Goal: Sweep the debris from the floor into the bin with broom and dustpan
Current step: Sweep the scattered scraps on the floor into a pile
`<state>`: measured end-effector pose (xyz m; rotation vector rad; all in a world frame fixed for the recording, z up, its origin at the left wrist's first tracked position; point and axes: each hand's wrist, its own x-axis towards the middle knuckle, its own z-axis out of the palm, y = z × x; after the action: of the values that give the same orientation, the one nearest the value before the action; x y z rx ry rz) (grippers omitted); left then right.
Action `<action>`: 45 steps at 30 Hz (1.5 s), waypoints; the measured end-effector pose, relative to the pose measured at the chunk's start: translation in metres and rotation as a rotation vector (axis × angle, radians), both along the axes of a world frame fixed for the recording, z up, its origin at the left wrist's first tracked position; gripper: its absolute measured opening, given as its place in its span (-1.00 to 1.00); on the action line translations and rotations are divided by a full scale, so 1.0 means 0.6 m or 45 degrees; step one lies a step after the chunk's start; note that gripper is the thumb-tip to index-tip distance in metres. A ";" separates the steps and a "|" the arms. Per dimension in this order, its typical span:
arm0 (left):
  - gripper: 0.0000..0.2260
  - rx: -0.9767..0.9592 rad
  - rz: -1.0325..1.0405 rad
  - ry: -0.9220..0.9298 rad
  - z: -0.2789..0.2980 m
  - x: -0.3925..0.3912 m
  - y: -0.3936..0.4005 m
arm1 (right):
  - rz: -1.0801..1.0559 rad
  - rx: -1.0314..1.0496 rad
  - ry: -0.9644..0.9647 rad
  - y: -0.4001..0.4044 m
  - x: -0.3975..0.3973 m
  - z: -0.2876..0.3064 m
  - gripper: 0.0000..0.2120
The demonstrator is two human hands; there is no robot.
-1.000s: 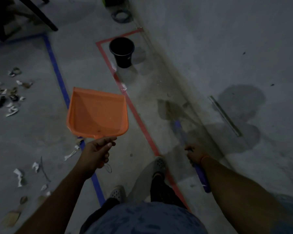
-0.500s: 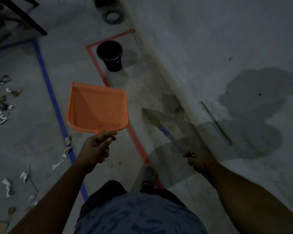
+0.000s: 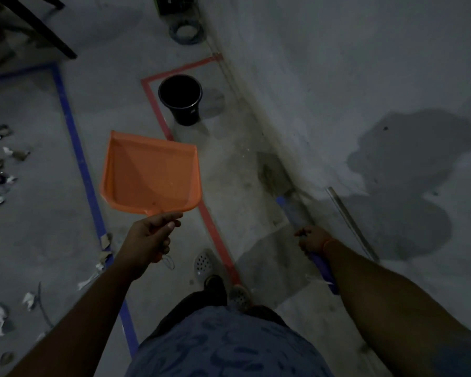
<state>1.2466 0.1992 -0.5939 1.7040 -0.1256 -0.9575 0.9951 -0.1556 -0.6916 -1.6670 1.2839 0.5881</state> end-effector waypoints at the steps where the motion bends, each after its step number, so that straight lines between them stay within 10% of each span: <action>1: -0.79 -0.001 0.016 -0.006 0.002 0.017 -0.004 | 0.003 0.023 0.009 -0.003 0.016 0.004 -0.78; 45: -0.78 0.077 0.436 0.010 0.003 0.082 -0.186 | 0.477 0.115 -0.120 -0.208 0.275 -0.018 -0.73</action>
<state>1.2958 0.0878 -0.5920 1.7075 0.1975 -0.7171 1.1600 -0.2806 -0.7021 -1.8491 0.8690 0.7666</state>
